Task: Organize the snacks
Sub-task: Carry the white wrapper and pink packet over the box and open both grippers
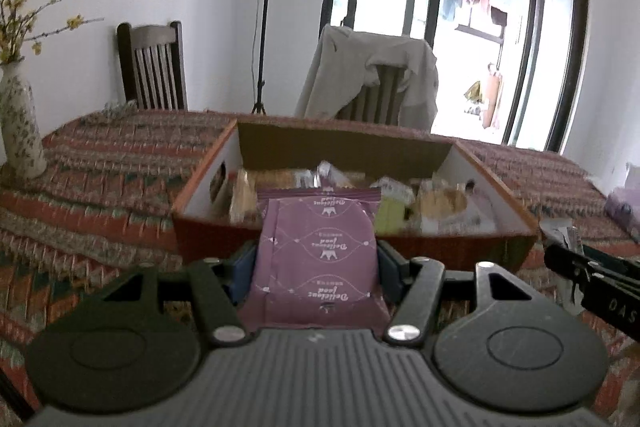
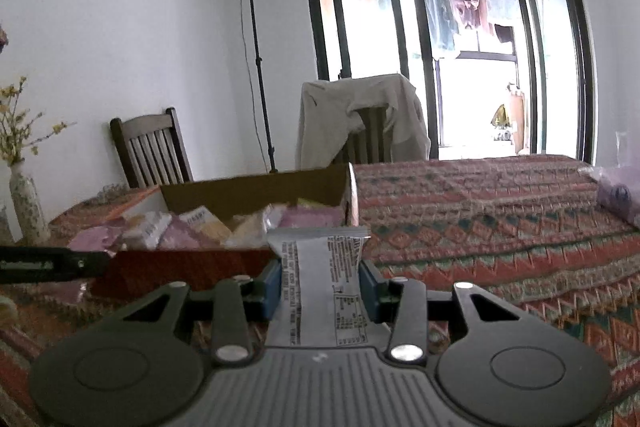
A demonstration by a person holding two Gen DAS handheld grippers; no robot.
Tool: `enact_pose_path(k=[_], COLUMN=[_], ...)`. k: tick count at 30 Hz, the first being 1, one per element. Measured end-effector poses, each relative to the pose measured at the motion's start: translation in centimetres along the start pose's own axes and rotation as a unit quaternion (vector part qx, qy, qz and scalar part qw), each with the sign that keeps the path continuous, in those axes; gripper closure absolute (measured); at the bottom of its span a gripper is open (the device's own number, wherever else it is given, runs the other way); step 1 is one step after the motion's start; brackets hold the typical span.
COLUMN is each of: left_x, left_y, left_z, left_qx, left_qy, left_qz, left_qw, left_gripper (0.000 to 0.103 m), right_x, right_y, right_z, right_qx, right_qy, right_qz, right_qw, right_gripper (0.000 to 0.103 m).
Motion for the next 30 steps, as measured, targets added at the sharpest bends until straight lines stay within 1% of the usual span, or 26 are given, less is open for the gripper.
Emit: enact_pose_path(k=[6,11,13,15,18,21,27,28,30], left_x=[2.7,4.3,4.7,4.9,4.8,4.5,3.4,3.3,3.1], left_y=[-0.1,0.1,0.3,0.5,1.2,2.1,2.4,2.4,2.4], left_z=[-1.8,-3.8,-4.7,-5.9,-7.6,-8.8,-10.0,-10.0,-9.8], left_qx=[-0.002,-0.002,0.001,0.013,0.022,0.03,0.027,0.027,0.028], left_qy=[-0.021,-0.032,-0.036,-0.038,-0.041,-0.047,-0.033,-0.032,-0.037], left_qz=[0.002,0.008,0.012,0.022,0.044,0.036,0.026,0.023,0.024], left_qw=[0.9998,0.9994,0.9993,0.999,0.998,0.9978,0.9988,0.9989,0.9986], left_gripper=[0.04,0.04,0.04,0.04,0.04,0.04,0.04,0.039,0.032], right_x=[2.9,4.6,5.1,5.4,5.3,4.4,2.7,2.6,2.1], right_y=[2.0,3.3,3.7,4.0,4.3,4.1,4.2,4.2,4.1], right_z=[-2.3,-5.0,-6.4,-7.7,-9.5,-10.8,-11.5,-11.6,-11.6], right_qx=[0.004,0.005,0.004,0.001,-0.003,-0.006,0.0,0.0,-0.001], right_qy=[-0.017,-0.023,-0.026,-0.03,-0.035,-0.042,-0.024,-0.02,-0.009], right_qz=[0.021,0.03,0.031,0.036,0.033,0.029,0.052,0.052,0.052], right_qw=[1.0,0.999,0.999,0.999,0.999,0.999,0.998,0.998,0.999], right_gripper=[0.063,0.063,0.063,0.063,0.063,0.063,0.063,0.062,0.059])
Point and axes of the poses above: each gripper's, at about its wrist camera, not at the fingertips, and z roughly against the way its jaws point, y to its left, x to its top, the point moved 5 cm from there along -z, roughly the way its jaws point, and after that the axes turned 11 degrees about -y, right-handed, at the moved point
